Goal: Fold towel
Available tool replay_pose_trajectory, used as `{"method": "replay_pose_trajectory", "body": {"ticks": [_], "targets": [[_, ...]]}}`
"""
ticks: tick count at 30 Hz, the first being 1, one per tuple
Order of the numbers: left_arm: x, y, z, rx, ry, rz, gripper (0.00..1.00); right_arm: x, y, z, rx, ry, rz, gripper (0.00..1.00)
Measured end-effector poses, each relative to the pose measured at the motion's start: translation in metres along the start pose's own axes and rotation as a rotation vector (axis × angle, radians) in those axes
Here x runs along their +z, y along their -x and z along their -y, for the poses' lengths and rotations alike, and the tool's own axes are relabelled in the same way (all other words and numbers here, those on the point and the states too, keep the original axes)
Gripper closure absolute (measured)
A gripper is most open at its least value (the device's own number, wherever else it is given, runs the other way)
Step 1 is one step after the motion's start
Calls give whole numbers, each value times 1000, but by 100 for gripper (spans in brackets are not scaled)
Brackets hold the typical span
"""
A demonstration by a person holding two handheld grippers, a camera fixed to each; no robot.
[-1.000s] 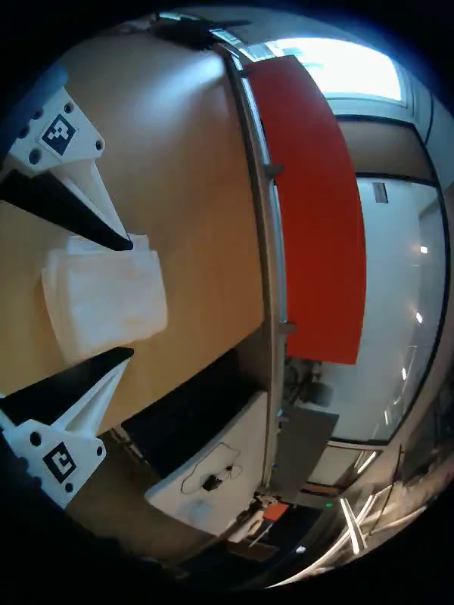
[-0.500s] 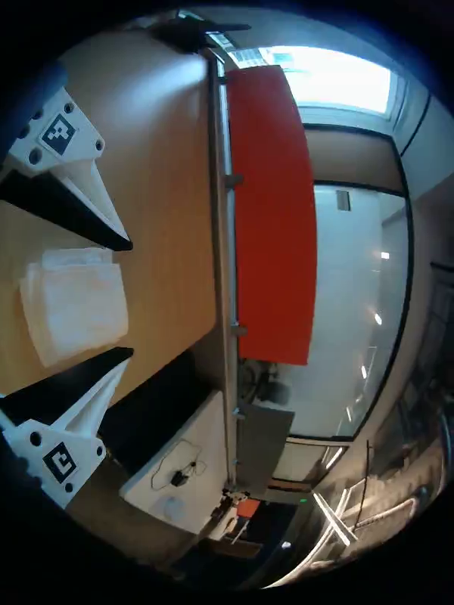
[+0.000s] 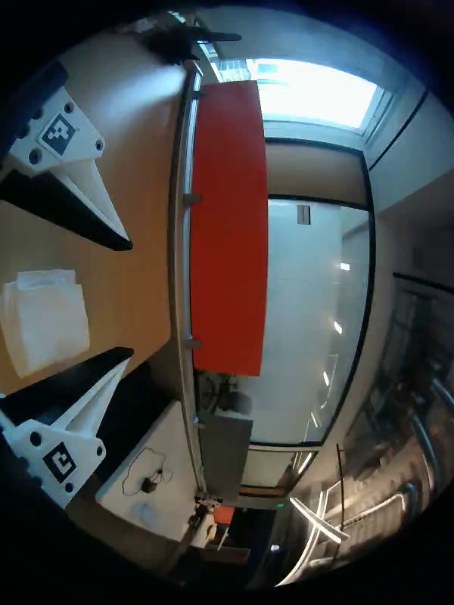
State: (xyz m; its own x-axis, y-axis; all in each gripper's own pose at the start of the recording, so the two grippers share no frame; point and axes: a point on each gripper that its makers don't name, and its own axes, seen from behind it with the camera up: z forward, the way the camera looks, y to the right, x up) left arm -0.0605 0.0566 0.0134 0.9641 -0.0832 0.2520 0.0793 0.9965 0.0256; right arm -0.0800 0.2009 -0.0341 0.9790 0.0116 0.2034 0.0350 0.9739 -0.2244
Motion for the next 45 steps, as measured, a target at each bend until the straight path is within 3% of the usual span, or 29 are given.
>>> {"method": "replay_pose_trajectory", "body": {"ticks": [6,12,35,45], "targets": [[0,-10,4,-5,-7,-37,7,-1,-13,10,-10,-13,-24,1],[-2,-21,5,-4,-2,-71,7,-3,-27,35,7,-50,-55,1],[-4,-50,22,-14,3,-162,7,-13,-68,170,6,-182,-133,1],[-3,-49,23,14,23,-166,7,-15,-73,191,23,-204,-118,1]]}}
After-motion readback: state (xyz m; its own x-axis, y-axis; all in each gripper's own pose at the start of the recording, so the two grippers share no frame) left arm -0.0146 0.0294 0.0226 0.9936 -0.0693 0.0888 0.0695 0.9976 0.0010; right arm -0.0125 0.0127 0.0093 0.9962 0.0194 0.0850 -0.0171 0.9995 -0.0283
